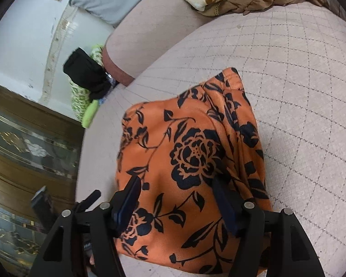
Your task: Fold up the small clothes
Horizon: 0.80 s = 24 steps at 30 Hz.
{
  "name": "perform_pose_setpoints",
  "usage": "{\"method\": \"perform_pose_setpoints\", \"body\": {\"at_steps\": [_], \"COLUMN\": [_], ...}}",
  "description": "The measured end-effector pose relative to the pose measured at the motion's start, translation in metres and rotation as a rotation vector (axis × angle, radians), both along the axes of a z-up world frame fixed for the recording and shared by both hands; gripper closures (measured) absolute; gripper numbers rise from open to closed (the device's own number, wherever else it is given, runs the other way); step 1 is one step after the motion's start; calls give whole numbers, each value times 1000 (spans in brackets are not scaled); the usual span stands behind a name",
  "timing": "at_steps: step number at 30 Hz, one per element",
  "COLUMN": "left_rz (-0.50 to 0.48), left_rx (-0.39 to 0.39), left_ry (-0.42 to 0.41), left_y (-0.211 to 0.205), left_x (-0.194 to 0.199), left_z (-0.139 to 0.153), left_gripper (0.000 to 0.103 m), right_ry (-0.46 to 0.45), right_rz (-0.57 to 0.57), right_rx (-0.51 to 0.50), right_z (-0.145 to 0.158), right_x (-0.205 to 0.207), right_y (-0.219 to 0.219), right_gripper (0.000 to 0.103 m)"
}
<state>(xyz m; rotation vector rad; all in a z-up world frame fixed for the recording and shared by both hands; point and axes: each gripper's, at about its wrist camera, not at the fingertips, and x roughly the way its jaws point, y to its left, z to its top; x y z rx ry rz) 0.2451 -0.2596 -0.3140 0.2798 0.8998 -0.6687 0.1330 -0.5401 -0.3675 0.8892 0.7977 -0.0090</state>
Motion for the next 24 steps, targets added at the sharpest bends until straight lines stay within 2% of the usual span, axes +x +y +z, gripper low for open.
{"method": "perform_pose_setpoints", "body": {"at_steps": [4,7,9,10,12,15,18,24], "left_rz": [47,41,32,32,22,10,11,6], "left_rx": [-18,-13,13,10,23,51,59,75], "left_ry": [4,61,72,59,20,-24,-36,-54], "left_y": [4,-2,-9,-10,-14,-18,-19,-18], "left_x": [12,16,14,13,9,4,2,2], "left_z": [0,-13,-23,-24,-22,-18,-17,-15], "left_gripper": [0,0,0,0,0,0,0,0], "right_ry": [-55,-97,-42,40,130,77,10,-17], "right_rz": [-37,-29,-6,13,12,6,-15,-66], "right_rx": [-60,-71,-45,-26,-31,-41,-60,-64], "right_z": [13,18,6,-9,-26,-14,-1,2], "right_x": [-10,-15,-8,0,8,5,-4,-10], "right_y": [-8,-11,-12,-12,-12,-14,-18,-29], "right_gripper": [35,35,35,35,35,35,35,35]}}
